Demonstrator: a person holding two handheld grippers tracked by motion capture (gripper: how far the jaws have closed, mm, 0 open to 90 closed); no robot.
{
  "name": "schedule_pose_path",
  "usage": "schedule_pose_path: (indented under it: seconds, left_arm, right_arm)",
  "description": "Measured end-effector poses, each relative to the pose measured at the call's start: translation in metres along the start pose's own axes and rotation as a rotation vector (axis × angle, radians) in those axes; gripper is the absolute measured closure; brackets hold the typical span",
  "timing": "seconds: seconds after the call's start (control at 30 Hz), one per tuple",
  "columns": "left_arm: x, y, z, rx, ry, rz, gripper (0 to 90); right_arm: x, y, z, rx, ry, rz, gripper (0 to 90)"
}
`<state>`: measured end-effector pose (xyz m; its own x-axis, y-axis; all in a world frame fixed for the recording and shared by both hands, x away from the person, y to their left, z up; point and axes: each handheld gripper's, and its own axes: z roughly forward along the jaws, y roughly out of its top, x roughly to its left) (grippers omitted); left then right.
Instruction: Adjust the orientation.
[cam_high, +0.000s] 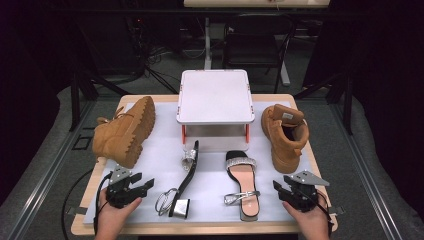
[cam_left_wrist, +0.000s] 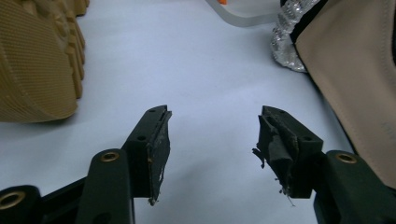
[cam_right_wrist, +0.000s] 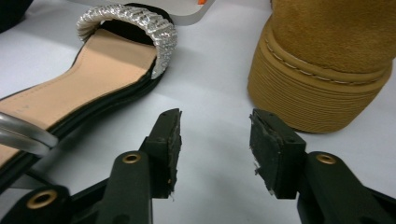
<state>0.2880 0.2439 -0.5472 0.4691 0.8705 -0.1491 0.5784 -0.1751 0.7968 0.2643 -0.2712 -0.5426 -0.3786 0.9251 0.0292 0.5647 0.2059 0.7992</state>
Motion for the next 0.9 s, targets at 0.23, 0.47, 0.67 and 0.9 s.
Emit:
schedule_pose_path:
  seconds: [0.23,0.47,0.67,0.9]
  left_arm:
    - [-0.0024,-0.0029,0.0028,0.024,-0.008,-0.011,54.0]
    - [-0.0026,-0.0030,-0.0005,0.038,-0.018,-0.014,51.3]
    - [-0.0054,-0.0008,-0.0001,0.042,-0.025,-0.011,51.4]
    - [-0.0097,0.0010,-0.0051,0.036,-0.049,-0.011,52.6]
  right_arm:
    - [0.0013,0.0018,0.0030,-0.022,0.020,0.032,62.2]
    - [0.0047,-0.0007,0.0015,-0.007,0.009,0.019,57.4]
    - [0.0008,-0.0001,0.0035,-0.004,0.008,0.026,57.3]
    - [0.0017,0.0006,0.0021,-0.016,-0.001,0.026,57.3]
